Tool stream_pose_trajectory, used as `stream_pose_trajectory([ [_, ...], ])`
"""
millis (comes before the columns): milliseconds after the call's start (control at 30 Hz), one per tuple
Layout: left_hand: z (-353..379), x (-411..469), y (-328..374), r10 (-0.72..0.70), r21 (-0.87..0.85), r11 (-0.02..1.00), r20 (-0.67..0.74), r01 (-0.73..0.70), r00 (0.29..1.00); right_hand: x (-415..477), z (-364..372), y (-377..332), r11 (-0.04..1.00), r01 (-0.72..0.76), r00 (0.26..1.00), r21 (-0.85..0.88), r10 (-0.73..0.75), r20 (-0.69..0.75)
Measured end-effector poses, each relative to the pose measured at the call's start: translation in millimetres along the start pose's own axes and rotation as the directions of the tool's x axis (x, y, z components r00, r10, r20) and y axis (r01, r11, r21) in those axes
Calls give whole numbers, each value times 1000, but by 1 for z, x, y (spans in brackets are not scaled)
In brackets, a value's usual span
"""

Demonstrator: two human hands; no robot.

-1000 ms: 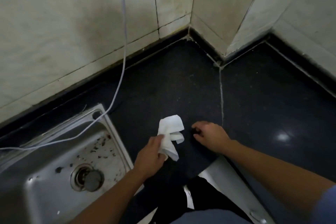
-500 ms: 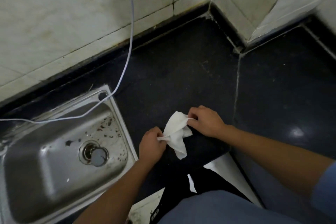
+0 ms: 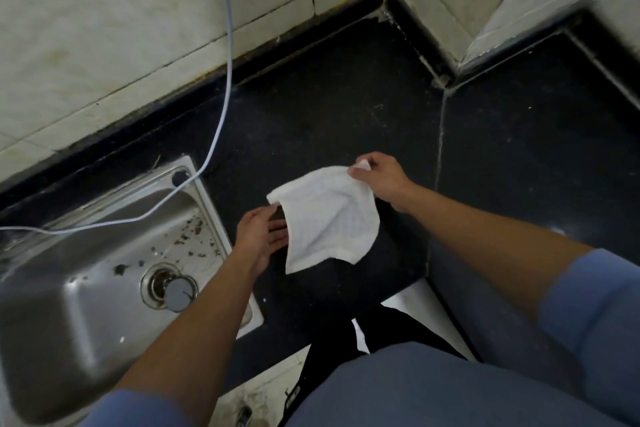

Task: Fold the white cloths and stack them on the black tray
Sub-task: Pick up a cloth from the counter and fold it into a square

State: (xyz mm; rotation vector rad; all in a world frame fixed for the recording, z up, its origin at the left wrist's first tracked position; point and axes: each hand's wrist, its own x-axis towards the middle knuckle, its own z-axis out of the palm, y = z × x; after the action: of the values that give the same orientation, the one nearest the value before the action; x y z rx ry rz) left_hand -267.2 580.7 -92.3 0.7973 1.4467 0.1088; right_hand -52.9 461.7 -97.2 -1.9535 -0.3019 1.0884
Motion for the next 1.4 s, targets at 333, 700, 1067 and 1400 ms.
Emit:
stream_pose_trajectory([
  [333, 6, -19, -52, 263, 482, 860, -134, -169, 955, 1, -15, 25, 861, 92, 964, -501, -204, -172],
  [700, -11, -30, -82, 429, 775, -5, 572, -632, 699, -98, 27, 69, 235, 598, 802, -767, -194, 565],
  [1067, -8, -27, -100, 390, 784, -199, 613, -588, 687, -99, -3, 78, 195, 590, 698, -783, -610, 375],
  [1400, -30, -29, -99, 242, 686, -254, 728, -682, 642, -112, -18, 104, 331, 515, 853, -791, -293, 433],
])
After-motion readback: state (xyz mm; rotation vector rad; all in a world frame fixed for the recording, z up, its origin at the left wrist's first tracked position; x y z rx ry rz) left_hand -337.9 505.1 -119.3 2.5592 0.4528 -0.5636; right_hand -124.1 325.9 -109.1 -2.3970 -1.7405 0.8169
